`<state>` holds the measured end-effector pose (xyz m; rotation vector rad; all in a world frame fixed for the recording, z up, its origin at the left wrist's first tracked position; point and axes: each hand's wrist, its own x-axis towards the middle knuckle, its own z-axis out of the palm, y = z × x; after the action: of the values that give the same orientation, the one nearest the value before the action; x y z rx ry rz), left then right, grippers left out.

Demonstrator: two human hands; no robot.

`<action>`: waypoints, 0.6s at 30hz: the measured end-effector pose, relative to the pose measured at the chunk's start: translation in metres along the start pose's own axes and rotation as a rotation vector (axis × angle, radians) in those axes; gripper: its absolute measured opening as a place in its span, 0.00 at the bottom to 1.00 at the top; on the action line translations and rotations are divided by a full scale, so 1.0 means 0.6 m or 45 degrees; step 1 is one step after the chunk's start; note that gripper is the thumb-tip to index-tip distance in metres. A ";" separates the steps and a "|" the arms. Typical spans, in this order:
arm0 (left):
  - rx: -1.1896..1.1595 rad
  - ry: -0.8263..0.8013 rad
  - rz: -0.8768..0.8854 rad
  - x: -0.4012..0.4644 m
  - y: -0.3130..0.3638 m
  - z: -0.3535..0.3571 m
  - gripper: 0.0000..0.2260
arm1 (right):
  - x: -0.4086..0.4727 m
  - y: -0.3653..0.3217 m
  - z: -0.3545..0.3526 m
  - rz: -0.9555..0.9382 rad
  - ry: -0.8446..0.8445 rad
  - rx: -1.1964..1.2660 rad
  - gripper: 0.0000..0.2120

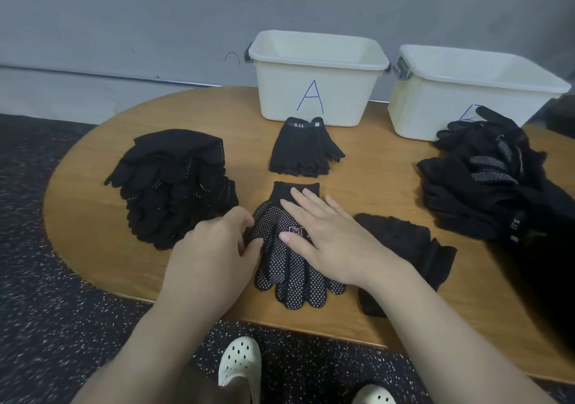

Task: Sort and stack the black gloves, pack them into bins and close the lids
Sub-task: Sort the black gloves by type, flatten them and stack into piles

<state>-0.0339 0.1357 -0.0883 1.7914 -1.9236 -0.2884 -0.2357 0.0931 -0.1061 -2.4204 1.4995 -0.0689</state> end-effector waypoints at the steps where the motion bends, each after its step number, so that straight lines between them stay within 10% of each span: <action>1: -0.002 0.016 0.007 -0.003 0.002 -0.001 0.07 | -0.001 0.000 0.002 0.005 -0.006 -0.019 0.32; 18: -0.061 -0.490 -0.150 -0.027 0.001 -0.013 0.21 | -0.005 0.000 0.008 0.025 -0.036 -0.026 0.40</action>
<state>-0.0303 0.1530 -0.0846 1.9289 -2.0410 -0.7620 -0.2365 0.0967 -0.1102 -2.4118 1.5180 -0.0154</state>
